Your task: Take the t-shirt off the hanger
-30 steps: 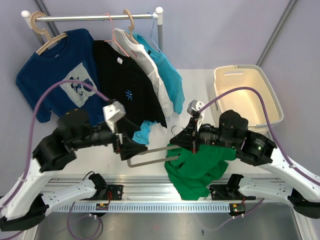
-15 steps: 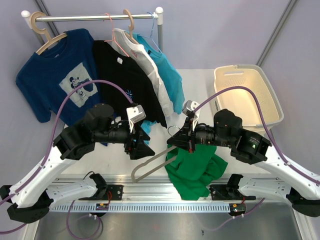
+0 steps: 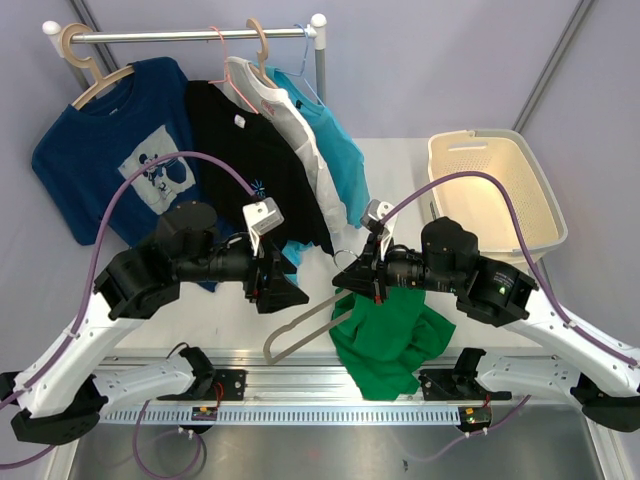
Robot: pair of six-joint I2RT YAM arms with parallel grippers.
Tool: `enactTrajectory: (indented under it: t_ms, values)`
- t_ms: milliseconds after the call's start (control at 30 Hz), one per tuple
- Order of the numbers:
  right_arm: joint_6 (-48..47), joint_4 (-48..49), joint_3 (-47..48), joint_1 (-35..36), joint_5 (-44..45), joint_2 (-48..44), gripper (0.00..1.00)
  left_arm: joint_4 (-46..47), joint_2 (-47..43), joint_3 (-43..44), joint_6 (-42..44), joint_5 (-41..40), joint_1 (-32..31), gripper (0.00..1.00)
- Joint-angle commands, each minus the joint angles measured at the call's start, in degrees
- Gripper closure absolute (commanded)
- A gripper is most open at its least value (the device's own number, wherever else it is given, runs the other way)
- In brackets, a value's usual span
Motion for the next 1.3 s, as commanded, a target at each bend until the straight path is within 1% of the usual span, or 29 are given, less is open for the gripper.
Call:
enactTrajectory:
  t_ms: [0,67,233,367,400,467,567,600,633,700,933,967,1000,1033,1067,1100,1167,1200,1267]
  values:
    - [-0.88,1.80,1.00,-0.27,3.30,-0.67,1.00,0.83,0.86,0.98,-1.79,1.76,0.06,0.23]
    - [-0.88,1.63,1.53,-0.19,4.71,-0.49,1.00,0.83,0.78,-0.33,-1.79,2.91,0.06,0.25]
    - [-0.36,1.36,2.50,-0.27,9.36,0.30,1.00,0.39,0.16,-2.53,-1.53,2.21,0.06,0.29]
    - [-0.18,2.42,2.15,-0.19,9.81,-0.14,1.00,-0.05,0.34,-4.90,-0.31,1.16,0.06,0.36]
    - [-0.09,2.59,2.15,-0.27,9.81,-0.23,1.00,-0.49,0.43,-5.17,-0.13,0.72,0.06,0.39]
    - [-0.09,2.60,2.32,-0.19,10.07,-0.49,1.00,-0.84,0.95,-5.61,0.49,0.19,0.06,0.43]
    - [-0.18,2.68,2.24,-0.27,9.81,-0.67,1.00,-0.93,1.13,-6.14,0.84,0.01,0.06,0.56]
    - [-0.27,2.60,2.32,-0.27,9.55,-0.49,1.00,-0.93,1.13,-6.05,0.93,-0.16,0.06,0.63]
    - [-0.35,2.42,2.32,-0.19,8.94,-0.23,1.00,-0.93,1.04,-6.05,0.93,-0.69,0.06,0.78]
    - [-0.53,2.33,2.24,-0.19,8.23,0.04,1.00,-0.93,1.13,-5.88,0.75,-1.30,-0.03,0.99]
    - [-0.79,3.91,1.09,-0.19,3.75,-0.05,1.00,-0.93,-0.19,-5.79,0.23,-3.94,-0.03,1.00]
    - [-0.71,3.83,1.27,-0.27,3.66,0.04,0.98,-0.93,-0.45,-5.96,0.14,-4.20,0.06,1.00]
    - [-0.71,3.74,1.44,-0.27,3.66,-0.05,0.91,-0.84,-0.63,-5.96,-0.04,-4.56,0.06,1.00]
    - [-0.62,3.65,1.62,-0.27,3.66,-0.23,0.79,-0.84,-1.15,-6.14,-0.39,-5.34,-0.03,1.00]
    - [-0.53,3.56,1.71,-0.27,3.83,-0.49,0.65,-0.93,-1.59,-6.49,-0.56,-5.61,0.06,1.00]
    - [-0.27,3.39,1.71,-0.27,4.70,-0.75,0.44,-0.93,-2.03,-6.67,-0.74,-5.96,-0.03,1.00]
    - [0.08,2.78,1.62,-0.19,6.37,-1.98,0.31,-0.93,-3.61,-7.19,-1.27,-6.93,0.06,1.00]
    - [0.26,2.60,1.27,-0.27,7.34,-2.51,0.20,-1.10,-4.22,-7.63,-1.35,-7.11,0.06,1.00]
    - [0.35,1.90,0.74,-0.27,9.63,-4.61,0.12,-1.54,-6.15,-7.90,-1.88,-8.33,0.06,1.00]
